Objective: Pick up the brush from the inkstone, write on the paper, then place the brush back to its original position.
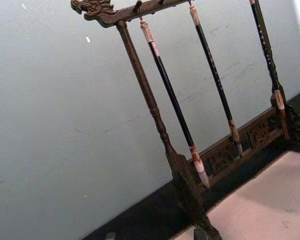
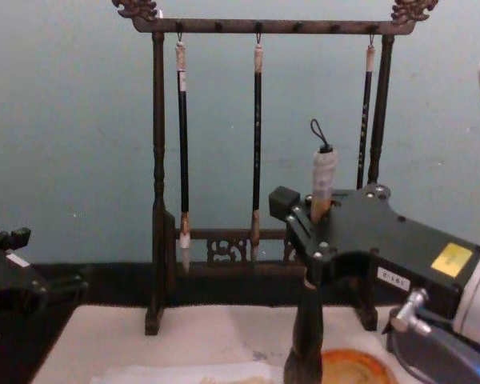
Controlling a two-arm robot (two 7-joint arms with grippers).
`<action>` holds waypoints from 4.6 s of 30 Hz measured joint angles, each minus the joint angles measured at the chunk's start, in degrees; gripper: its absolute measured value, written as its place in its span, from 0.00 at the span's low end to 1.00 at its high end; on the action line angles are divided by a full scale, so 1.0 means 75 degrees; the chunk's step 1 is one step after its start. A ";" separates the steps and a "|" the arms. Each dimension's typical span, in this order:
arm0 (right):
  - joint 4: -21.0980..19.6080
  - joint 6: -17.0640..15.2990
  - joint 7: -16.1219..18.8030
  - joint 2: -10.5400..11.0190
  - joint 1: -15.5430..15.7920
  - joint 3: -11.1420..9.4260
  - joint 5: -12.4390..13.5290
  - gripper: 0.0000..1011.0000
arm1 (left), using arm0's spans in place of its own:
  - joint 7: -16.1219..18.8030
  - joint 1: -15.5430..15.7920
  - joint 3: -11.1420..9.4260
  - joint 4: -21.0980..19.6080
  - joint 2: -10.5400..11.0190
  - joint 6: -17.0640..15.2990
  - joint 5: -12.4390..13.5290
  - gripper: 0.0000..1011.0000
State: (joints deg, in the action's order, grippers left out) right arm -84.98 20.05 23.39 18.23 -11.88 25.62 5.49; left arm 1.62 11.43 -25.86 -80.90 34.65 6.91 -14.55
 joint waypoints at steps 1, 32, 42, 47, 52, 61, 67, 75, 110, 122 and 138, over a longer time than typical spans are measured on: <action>-0.0011 0.0000 0.0010 -0.0001 0.0012 -0.0010 -0.0009 0.00 | 0.0000 0.0000 0.0000 0.0000 0.0000 0.0000 0.0000 1.00; -0.0801 -0.0235 0.0137 0.0323 0.0630 -0.0268 -0.0131 0.00 | 0.0000 0.0000 0.0000 0.0000 0.0000 0.0000 0.0000 1.00; -0.1089 -0.0298 0.0114 0.0495 0.0860 -0.0345 -0.0192 0.00 | 0.0000 0.0000 0.0000 0.0000 0.0000 0.0000 0.0000 1.00; -0.1270 -0.0323 0.0106 0.0602 0.1001 -0.0408 -0.0213 0.00 | 0.0000 0.0000 0.0000 0.0000 0.0000 0.0000 0.0000 1.00; -0.1460 -0.0338 0.0078 0.0718 0.1173 -0.0480 -0.0257 0.00 | 0.0000 0.0000 0.0000 0.0000 0.0000 0.0000 0.0000 1.00; -0.1696 -0.0345 0.0002 0.0785 0.1347 -0.0630 -0.0259 0.00 | 0.0000 0.0000 0.0000 0.0000 0.0000 0.0000 0.0000 1.00; -0.1722 -0.0286 -0.0037 0.0626 0.1250 -0.0773 -0.0023 0.00 | 0.0000 0.0000 0.0000 0.0000 0.0000 0.0000 0.0000 1.00; -0.1502 -0.0231 -0.0141 0.0322 0.0993 -0.0975 0.0306 0.00 | 0.0000 0.0000 0.0000 0.0000 0.0000 0.0000 0.0000 1.00; 0.0615 -0.3780 -0.1079 -0.0972 0.0040 -0.2761 0.5725 0.00 | 0.0000 0.0000 0.0000 0.0000 0.0000 0.0000 0.0000 1.00; 0.1241 -0.4193 -0.1443 -0.1108 -0.0292 -0.2820 0.6377 0.00 | 0.0000 0.0000 0.0000 0.0000 0.0000 0.0000 0.0000 1.00; 0.1797 -0.4360 -0.1669 -0.1065 -0.0554 -0.2721 0.6863 0.00 | 0.0000 0.0000 0.0000 0.0000 0.0000 0.0000 0.0000 1.00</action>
State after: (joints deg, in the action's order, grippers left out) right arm -71.50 -12.64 10.87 10.24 -16.04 5.22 56.96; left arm 1.62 11.43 -25.86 -80.90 34.65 6.91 -14.55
